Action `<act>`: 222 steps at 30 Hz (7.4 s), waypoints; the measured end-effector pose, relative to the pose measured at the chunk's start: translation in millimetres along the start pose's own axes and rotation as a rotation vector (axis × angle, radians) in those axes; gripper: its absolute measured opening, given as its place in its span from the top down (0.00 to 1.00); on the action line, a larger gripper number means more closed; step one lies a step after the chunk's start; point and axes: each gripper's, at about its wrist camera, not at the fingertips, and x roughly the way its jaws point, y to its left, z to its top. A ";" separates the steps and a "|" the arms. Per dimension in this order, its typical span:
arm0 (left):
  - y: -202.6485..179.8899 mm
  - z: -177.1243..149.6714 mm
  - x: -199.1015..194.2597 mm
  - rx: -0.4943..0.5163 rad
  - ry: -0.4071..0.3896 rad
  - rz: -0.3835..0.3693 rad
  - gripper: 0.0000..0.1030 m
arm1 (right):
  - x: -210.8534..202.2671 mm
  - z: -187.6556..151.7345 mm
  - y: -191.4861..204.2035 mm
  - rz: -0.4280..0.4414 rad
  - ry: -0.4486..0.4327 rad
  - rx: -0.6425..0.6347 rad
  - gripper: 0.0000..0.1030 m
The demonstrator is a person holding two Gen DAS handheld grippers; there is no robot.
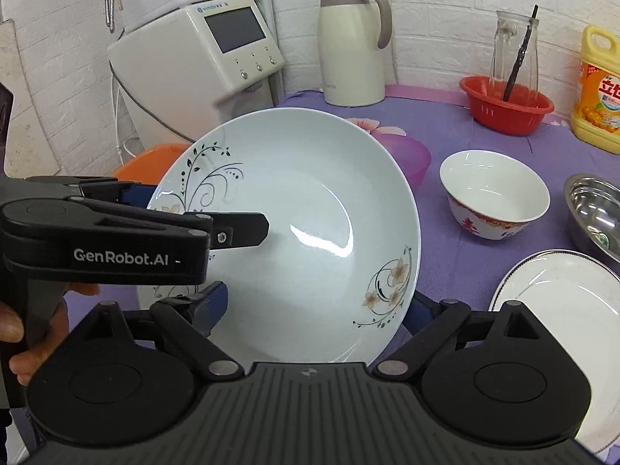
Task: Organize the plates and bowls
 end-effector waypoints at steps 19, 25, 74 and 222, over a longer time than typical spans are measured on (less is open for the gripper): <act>-22.9 -120.4 -58.9 -0.104 0.076 -0.051 0.26 | -64.2 -108.5 39.7 0.000 0.031 0.089 0.00; -19.6 -128.0 -59.3 -0.138 0.034 -0.095 0.14 | -58.8 -113.3 42.6 -0.018 0.006 0.058 0.00; -77.2 -64.4 -22.1 -0.023 -0.058 0.020 0.14 | -113.0 -122.6 -73.1 -0.221 -0.237 0.331 0.00; -176.1 -11.6 151.2 0.010 0.201 0.067 0.01 | -40.8 -80.5 -186.2 -0.394 -0.076 0.205 0.00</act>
